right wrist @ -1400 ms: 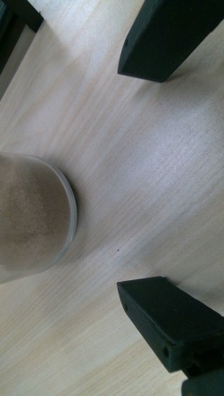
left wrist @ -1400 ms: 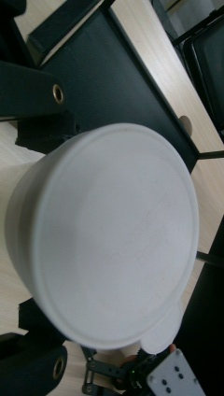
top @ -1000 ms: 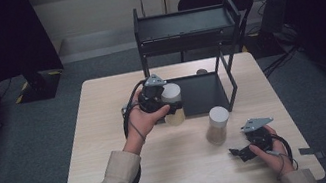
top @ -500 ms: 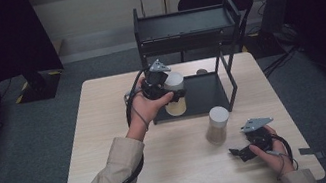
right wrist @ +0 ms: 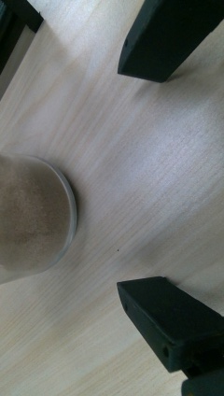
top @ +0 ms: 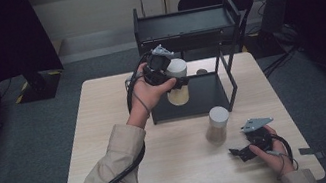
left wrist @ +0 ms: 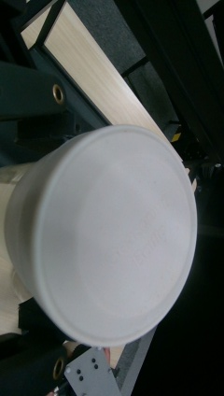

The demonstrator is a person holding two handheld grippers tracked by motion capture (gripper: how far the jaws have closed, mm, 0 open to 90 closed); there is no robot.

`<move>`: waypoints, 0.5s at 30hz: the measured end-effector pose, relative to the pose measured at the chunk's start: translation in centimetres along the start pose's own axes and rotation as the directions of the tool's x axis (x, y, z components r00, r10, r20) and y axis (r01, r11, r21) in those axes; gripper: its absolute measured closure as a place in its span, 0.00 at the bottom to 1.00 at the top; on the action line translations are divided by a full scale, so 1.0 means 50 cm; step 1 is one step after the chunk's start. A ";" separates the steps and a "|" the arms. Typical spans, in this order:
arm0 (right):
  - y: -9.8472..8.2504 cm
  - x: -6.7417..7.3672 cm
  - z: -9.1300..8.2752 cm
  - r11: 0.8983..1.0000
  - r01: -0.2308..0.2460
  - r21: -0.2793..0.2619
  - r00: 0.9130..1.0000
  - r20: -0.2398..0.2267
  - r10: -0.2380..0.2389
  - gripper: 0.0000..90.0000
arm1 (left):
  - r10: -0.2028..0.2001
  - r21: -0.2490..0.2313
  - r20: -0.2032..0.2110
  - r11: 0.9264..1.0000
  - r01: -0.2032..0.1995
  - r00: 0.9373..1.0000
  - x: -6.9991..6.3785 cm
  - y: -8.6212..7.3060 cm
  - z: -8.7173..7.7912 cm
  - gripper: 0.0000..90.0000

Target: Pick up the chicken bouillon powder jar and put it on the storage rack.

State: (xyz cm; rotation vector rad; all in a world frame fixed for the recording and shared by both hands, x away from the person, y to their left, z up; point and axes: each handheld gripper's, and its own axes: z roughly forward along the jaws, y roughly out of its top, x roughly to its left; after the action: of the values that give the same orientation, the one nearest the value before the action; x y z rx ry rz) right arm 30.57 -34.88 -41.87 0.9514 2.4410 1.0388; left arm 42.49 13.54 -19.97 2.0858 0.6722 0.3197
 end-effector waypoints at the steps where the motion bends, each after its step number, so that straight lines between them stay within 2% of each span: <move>1: 0.000 0.000 0.000 1.000 0.000 0.000 1.000 0.000 0.000 0.00 | 0.000 0.000 0.000 1.000 0.000 1.000 0.000 0.000 0.000 0.38; 3: 0.000 0.000 0.000 1.000 0.000 0.000 1.000 0.000 0.000 0.00 | 0.007 -0.002 -0.009 1.000 -0.007 1.000 -0.003 0.009 -0.004 0.38; 8: 0.000 0.000 0.000 1.000 0.000 0.000 1.000 0.000 0.000 0.00 | -0.008 -0.016 -0.011 1.000 0.008 1.000 0.000 0.035 -0.020 0.38; 15: 0.000 0.000 0.000 1.000 0.000 0.000 1.000 0.000 0.000 0.00 | -0.010 -0.036 -0.016 0.999 0.009 1.000 0.000 0.061 -0.037 0.38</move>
State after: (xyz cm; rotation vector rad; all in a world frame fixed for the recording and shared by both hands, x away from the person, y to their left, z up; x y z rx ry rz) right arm 30.57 -34.88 -41.87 0.9520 2.4409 1.0389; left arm 42.70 13.42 -16.40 2.0478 0.6812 0.3413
